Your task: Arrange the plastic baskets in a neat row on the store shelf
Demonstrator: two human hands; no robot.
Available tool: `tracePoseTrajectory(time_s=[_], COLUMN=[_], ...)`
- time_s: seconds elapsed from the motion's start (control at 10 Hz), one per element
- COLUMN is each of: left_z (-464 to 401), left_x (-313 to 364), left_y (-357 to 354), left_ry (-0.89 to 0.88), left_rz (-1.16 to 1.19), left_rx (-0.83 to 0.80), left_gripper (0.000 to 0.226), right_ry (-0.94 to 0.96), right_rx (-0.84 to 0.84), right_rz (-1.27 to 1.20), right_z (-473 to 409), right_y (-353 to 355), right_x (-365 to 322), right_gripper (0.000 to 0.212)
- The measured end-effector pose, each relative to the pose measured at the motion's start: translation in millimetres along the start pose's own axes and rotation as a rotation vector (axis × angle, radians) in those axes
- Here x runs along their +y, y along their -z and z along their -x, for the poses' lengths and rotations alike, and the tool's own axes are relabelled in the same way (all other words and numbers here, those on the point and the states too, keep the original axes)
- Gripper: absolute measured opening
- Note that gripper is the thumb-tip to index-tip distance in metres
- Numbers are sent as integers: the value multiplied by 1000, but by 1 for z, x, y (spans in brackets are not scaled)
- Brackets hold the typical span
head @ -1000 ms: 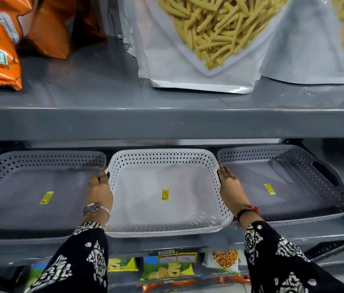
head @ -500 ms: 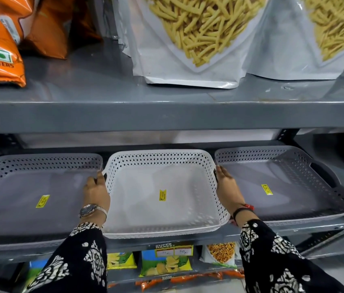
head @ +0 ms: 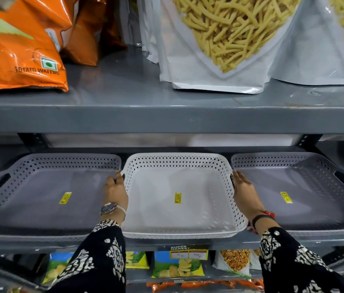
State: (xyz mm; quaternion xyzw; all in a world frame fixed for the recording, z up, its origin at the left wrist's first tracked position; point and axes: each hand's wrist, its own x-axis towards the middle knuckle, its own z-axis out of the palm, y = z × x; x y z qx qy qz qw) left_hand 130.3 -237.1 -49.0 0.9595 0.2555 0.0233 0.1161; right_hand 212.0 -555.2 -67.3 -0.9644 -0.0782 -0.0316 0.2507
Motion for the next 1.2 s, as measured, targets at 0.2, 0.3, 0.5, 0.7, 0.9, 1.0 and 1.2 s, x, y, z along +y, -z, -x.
tracePoseTrajectory(time_s=[0.2,0.3,0.5,0.7,0.9,1.0,1.2], left_z=[-1,-2,0,-1,1,2,2], left_x=[-1,-1,-2,-1,1,1,2], left_y=[-3,-2,0,0,1,3,3], left_ry=[7,6,-5,8,13,27,-1], left_rz=[-43,-46,-57,-71,-84,-86,-49], left_rx=[-14,-17,-17,-42,-36,-54,79], left_gripper=[59,59,60,61,61,62,57], right_ry=[-10,-11,-26,-22,-33,-35,-41], right_rx=[4,-2,-15,-36,-58,-64,-13], right_rz=[-3,-5,2,32,27,34,195], right_z=[-1,0,2,3,4,3,9], right_y=[-1,-1,1,3,6,6,10], right_x=[-1,-2,-4,-4,-7,-6,-15], right_gripper=[60,60,60,61,65,66,48])
